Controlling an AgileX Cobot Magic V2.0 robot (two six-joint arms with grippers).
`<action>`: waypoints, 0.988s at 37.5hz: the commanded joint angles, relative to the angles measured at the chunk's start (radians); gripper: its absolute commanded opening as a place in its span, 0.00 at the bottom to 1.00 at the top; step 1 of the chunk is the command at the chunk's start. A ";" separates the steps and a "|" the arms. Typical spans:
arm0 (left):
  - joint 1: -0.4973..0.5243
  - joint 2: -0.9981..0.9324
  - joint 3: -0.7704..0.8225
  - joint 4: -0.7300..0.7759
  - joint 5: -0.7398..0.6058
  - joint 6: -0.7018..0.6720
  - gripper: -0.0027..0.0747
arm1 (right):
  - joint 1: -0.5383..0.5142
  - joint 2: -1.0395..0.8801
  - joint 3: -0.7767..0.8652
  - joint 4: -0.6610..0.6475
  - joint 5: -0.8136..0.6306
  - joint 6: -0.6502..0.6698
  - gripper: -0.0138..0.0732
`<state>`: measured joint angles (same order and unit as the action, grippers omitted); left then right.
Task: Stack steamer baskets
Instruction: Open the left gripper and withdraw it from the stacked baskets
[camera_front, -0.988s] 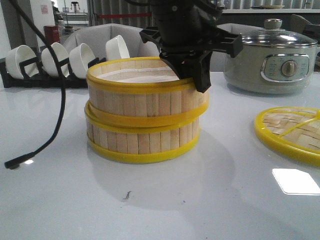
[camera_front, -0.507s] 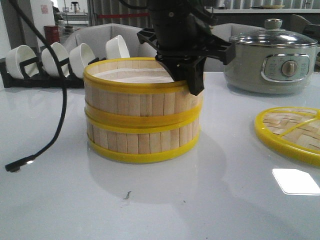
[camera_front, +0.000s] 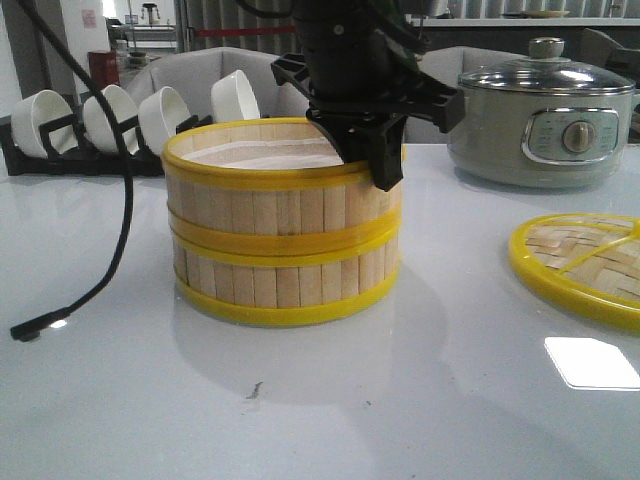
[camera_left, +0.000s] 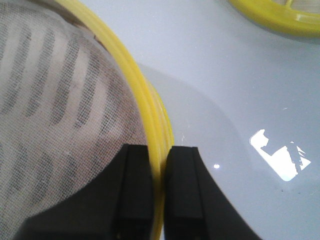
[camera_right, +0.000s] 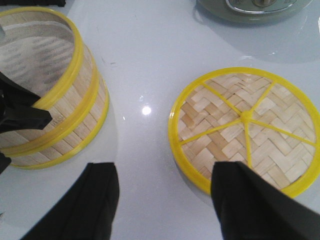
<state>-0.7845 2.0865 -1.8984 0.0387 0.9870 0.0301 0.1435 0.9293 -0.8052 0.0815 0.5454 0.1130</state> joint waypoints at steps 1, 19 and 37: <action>-0.002 -0.068 -0.038 0.025 -0.054 -0.004 0.17 | -0.007 -0.008 -0.035 0.000 -0.063 -0.002 0.75; -0.002 -0.083 -0.117 0.053 -0.027 -0.005 0.76 | -0.007 -0.008 -0.035 0.000 -0.062 -0.002 0.75; 0.087 -0.262 -0.354 0.185 0.101 -0.041 0.17 | -0.007 -0.007 -0.035 0.000 -0.064 -0.002 0.75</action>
<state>-0.7456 1.9657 -2.2098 0.1897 1.1255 0.0000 0.1435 0.9293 -0.8052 0.0815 0.5467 0.1138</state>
